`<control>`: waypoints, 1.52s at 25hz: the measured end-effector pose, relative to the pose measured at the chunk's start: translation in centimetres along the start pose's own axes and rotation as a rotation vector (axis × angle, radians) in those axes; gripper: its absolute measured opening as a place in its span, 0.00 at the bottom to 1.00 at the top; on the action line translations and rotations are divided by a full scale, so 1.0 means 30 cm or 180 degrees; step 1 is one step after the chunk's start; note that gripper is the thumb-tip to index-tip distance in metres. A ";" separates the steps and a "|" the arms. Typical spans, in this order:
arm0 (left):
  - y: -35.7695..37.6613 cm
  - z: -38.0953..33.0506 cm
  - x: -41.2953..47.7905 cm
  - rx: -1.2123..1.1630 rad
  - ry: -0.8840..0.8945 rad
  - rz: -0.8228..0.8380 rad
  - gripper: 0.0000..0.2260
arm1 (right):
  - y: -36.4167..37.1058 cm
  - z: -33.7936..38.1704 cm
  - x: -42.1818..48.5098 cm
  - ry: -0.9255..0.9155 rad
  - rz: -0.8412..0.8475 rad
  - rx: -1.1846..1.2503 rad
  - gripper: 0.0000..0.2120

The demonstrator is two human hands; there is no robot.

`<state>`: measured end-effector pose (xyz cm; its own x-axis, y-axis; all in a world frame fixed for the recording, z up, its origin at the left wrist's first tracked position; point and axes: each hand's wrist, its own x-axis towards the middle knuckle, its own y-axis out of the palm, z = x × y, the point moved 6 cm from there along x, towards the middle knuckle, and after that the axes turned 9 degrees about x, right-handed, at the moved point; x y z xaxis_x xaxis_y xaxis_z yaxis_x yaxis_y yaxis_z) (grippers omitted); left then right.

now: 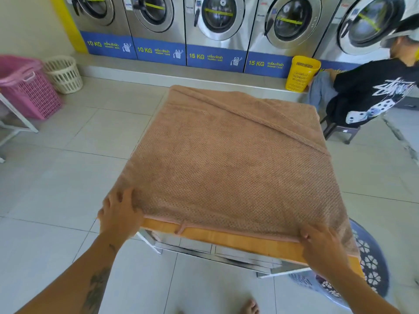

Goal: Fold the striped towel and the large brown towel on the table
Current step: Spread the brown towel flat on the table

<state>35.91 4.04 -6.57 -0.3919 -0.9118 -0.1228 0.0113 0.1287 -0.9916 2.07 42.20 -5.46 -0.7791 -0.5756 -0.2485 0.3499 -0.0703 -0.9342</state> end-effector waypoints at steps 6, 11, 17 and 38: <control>-0.039 0.067 -0.097 0.0539 0.0760 -0.0207 0.11 | -0.023 -0.090 -0.070 0.0676 0.0121 -0.0504 0.10; -0.085 -0.023 -0.120 -0.0061 0.1115 0.0006 0.09 | -0.079 -0.132 -0.118 0.1006 -0.0027 -0.0446 0.07; -0.110 0.004 -0.055 0.0222 0.0919 0.0599 0.08 | -0.125 -0.078 -0.092 0.0925 0.0293 0.0130 0.14; -0.345 -1.103 0.530 -0.1513 0.0936 0.0757 0.10 | -0.389 0.205 0.873 -0.0043 0.0378 0.1418 0.23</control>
<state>-0.87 1.13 3.07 -0.6675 -0.6995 -0.2553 -0.2559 0.5375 -0.8035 -19.23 22.94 0.51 -0.7143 -0.6113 -0.3408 0.6280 -0.3449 -0.6976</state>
